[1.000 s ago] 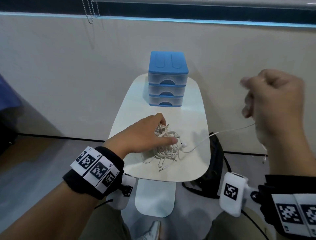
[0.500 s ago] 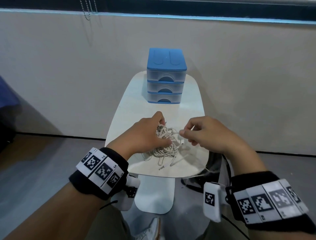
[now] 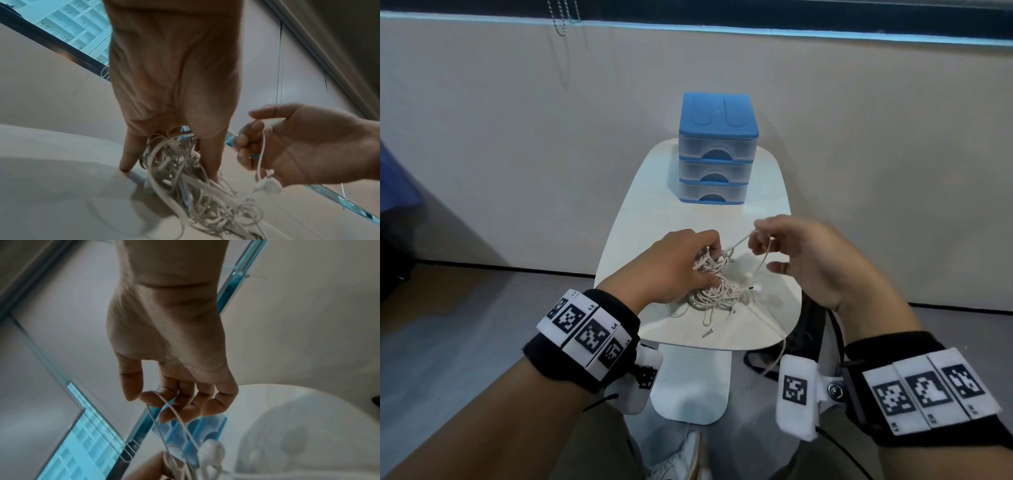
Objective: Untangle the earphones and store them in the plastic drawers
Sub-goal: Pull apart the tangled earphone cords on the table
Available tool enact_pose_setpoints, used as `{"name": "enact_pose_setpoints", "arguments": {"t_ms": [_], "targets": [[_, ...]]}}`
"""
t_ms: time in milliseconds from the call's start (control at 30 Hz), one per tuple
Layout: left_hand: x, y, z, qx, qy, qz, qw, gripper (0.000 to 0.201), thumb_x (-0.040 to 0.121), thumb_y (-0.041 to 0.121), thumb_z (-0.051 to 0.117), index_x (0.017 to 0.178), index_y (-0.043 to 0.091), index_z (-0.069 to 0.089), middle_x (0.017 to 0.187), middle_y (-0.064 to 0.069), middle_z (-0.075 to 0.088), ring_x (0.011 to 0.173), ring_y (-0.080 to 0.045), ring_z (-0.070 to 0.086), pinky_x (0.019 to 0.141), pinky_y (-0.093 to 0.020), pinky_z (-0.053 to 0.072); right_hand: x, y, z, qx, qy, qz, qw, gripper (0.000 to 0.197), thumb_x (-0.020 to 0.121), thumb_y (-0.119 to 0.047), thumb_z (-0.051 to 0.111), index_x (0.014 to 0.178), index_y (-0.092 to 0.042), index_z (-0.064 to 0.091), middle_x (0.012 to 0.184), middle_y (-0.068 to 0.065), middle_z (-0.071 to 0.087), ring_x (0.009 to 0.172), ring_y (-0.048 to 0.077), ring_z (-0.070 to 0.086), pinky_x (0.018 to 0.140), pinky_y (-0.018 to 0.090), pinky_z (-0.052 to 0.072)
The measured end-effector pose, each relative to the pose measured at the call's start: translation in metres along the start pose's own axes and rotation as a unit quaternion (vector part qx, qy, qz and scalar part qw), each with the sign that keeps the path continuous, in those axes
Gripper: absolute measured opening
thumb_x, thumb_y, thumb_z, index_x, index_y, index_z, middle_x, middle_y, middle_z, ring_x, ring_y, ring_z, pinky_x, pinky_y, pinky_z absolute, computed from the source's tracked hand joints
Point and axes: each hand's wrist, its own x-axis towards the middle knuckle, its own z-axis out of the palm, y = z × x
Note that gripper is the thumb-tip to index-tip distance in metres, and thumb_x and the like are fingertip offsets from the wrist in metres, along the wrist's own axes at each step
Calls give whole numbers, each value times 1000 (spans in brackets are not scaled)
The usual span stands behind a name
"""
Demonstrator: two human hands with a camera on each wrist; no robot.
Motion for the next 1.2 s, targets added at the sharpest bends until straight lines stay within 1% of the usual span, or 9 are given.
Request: {"name": "enact_pose_setpoints", "arguments": {"t_ms": [100, 300, 467, 667, 733, 800, 867, 1000, 1200], "targets": [[1, 1, 1, -1, 13, -5, 1000, 31, 87, 38, 80, 97, 32, 51, 88, 7, 53, 77, -8, 46, 66, -29, 34, -13, -18, -5, 57, -18, -19, 998, 17, 77, -32, 68, 68, -26, 55, 81, -4, 59, 80, 13, 50, 78, 37, 31], [0, -1, -2, 10, 13, -17, 1000, 28, 91, 38, 76, 97, 32, 49, 88, 9, 49, 77, -9, 45, 71, -33, 33, -31, -42, -14, 148, -61, -125, 979, 9, 83, -31, 58, 86, -26, 65, 86, -8, 58, 87, 10, 50, 75, 36, 27], [0, 1, -8, 13, 16, -26, 999, 27, 92, 36, 75, 94, 29, 50, 90, 5, 53, 85, -21, 50, 74, -35, 40, -37, -57, -13, 128, -60, -220, 965, 39, 87, -22, 56, 124, -25, 67, 86, -9, 57, 95, 10, 50, 81, 41, 23], [0, -5, -13, 43, 10, -35, 998, 32, 92, 36, 76, 85, 32, 45, 86, 8, 49, 74, -8, 46, 63, -28, 32, -43, -69, -14, 111, -65, -308, 943, 71, 96, -10, 55, 156, -40, 34, 88, -1, 56, 107, 20, 61, 92, 41, 38], [0, -8, -14, 63, 9, -42, 997, 33, 91, 37, 76, 84, 32, 44, 85, 9, 46, 77, -13, 46, 64, -31, 32, -42, -75, -17, 61, -2, -312, 948, 73, 96, -2, 57, 155, -42, 38, 78, -1, 52, 84, 17, 63, 81, 35, 50], [2, -11, -15, 74, 11, -50, 996, 37, 91, 38, 76, 79, 32, 42, 85, 9, 46, 82, -18, 47, 65, -32, 31, -38, -80, -22, -48, 113, -305, 944, 65, 98, -2, 60, 149, -41, 50, 67, -1, 43, 62, 13, 47, 63, 27, 46], [2, -13, -16, 75, 12, -54, 996, 39, 90, 39, 76, 77, 34, 40, 86, 9, 47, 84, -20, 49, 66, -33, 32, -30, -81, -32, -151, 225, -296, 916, 49, 99, -8, 62, 136, -41, 64, 69, 0, 44, 60, 13, 40, 60, 23, 40], [2, -15, -16, 69, 15, -49, 996, 29, 90, 39, 76, 89, 32, 48, 92, 7, 52, 92, -22, 51, 73, -33, 34, -21, -76, -50, -215, 381, -305, 846, 33, 88, -10, 59, 95, -33, 82, 79, -14, 69, 63, 7, 56, 57, 19, 39], [4, -17, -14, 71, 37, -54, 995, 34, 91, 42, 75, 113, 22, 60, 108, 1, 59, 100, -23, 53, 80, -34, 41, -8, -56, -72, -168, 434, -304, 831, 39, 82, -7, 50, 91, -27, 82, 61, -17, 56, 49, 6, 40, 53, 23, 29]]}}
